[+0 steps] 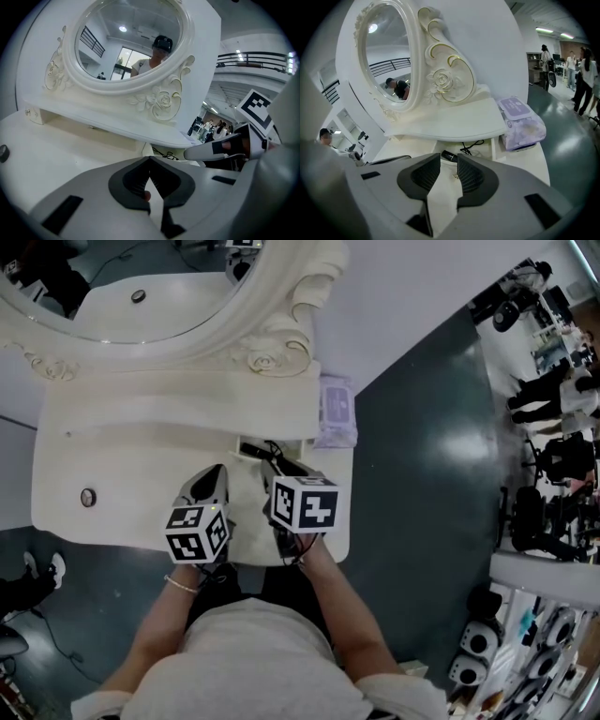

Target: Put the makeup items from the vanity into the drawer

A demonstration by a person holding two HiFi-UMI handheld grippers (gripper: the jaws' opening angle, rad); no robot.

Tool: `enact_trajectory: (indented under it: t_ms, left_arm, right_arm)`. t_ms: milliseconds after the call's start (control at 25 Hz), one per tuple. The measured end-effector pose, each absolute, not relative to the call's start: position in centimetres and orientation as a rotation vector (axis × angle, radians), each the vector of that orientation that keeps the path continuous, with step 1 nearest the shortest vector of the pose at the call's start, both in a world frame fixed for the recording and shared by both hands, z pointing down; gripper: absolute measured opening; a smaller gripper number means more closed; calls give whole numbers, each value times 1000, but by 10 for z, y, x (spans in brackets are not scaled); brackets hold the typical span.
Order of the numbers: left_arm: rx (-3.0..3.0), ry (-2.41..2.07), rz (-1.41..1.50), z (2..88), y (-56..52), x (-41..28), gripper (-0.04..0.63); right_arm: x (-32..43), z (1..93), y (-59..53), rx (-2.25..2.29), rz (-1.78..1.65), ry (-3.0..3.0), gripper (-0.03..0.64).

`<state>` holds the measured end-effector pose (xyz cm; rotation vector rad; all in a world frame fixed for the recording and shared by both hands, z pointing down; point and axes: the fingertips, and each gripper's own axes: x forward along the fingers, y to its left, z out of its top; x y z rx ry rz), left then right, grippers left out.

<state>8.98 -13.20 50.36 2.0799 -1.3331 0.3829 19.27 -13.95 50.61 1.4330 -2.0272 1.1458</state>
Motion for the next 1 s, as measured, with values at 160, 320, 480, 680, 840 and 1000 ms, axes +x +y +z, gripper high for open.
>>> enact_trajectory:
  t_ms: [160, 320, 480, 680, 840, 1000]
  left_arm:
    - [2095, -1346, 375, 496, -127, 89, 2]
    - [2106, -1373, 356, 484, -125, 84, 2]
    - [2115, -1430, 337, 467, -126, 71, 2]
    - [2111, -1504, 301, 450, -126, 52, 2]
    - [2088, -1548, 279, 445, -118, 39, 2]
    - [2060, -1587, 257, 442, -110, 26, 2]
  right_arm:
    - [190, 500, -137, 1452, 1124, -2059, 117]
    - [181, 486, -139, 1455, 1098, -2105, 115]
    - [164, 471, -138, 1422, 1053, -2165, 100]
    - [142, 461, -134, 1366, 988, -2239, 70]
    - [129, 445, -127, 1366, 905, -2314, 44]
    - [117, 429, -122, 1370, 793, -2387, 26]
